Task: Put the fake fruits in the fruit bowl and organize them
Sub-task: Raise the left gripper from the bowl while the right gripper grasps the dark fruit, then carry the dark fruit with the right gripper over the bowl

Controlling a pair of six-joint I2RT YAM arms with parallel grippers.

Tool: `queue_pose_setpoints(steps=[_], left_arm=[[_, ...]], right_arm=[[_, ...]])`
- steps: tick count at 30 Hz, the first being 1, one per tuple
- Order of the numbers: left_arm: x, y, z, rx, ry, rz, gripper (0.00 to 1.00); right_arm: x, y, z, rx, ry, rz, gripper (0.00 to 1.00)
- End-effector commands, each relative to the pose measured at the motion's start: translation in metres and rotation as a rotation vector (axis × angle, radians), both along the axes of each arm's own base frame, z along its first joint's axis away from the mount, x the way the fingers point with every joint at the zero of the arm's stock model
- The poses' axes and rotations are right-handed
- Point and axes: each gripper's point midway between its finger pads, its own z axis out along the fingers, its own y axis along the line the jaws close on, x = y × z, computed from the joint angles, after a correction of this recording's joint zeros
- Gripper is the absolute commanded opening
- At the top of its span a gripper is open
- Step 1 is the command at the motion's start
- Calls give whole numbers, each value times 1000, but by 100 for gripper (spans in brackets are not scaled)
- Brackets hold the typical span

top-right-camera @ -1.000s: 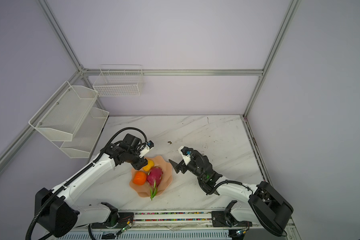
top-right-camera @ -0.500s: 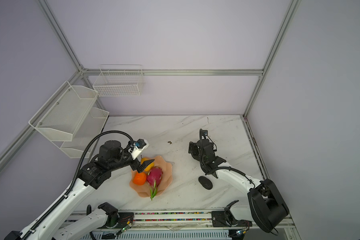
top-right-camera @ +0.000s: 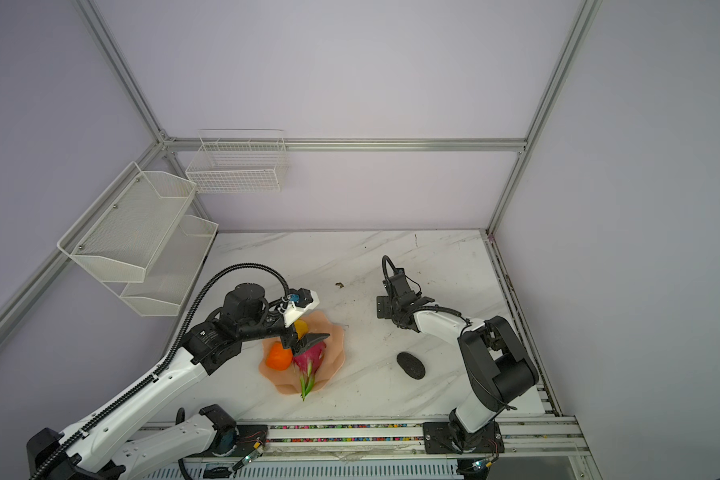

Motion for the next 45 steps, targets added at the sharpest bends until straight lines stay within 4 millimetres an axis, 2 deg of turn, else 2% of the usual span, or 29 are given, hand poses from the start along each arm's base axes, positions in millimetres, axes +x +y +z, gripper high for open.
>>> queue_pose_setpoints(steps=[1,6,9,12,16,18,22,27,31,35,38,40,45], left_arm=[[-2,0,-10,9,10,17,100],[0,1,-12,21,3,27,100],[1,1,-14,30,10,30,100],[2,2,-15,39,14,37,100],[4,4,-17,49,9,51,100],[4,6,-19,59,10,59,100],[12,12,-23,97,12,107,100],[17,35,-43,244,22,189,100],[14,59,-66,386,52,240,100],[11,68,-72,403,42,266,100],[14,70,-60,368,10,295,100],[15,71,-54,349,-11,313,100],[14,74,-51,343,-31,323,100]], right_arm=[[-6,3,-16,-24,87,36,89],[-10,6,-17,-7,96,62,78],[-14,7,-17,-6,109,72,66],[-17,6,-15,-6,116,75,58],[-17,7,-7,8,96,81,38],[-17,14,8,42,61,107,31],[-25,35,45,102,-36,198,27],[-65,88,109,260,-177,370,27],[-99,115,135,457,-185,474,27],[-125,139,135,529,-152,540,27],[-134,155,133,545,-140,571,27],[-136,166,123,541,-105,583,27],[-145,191,98,496,-48,626,27]])
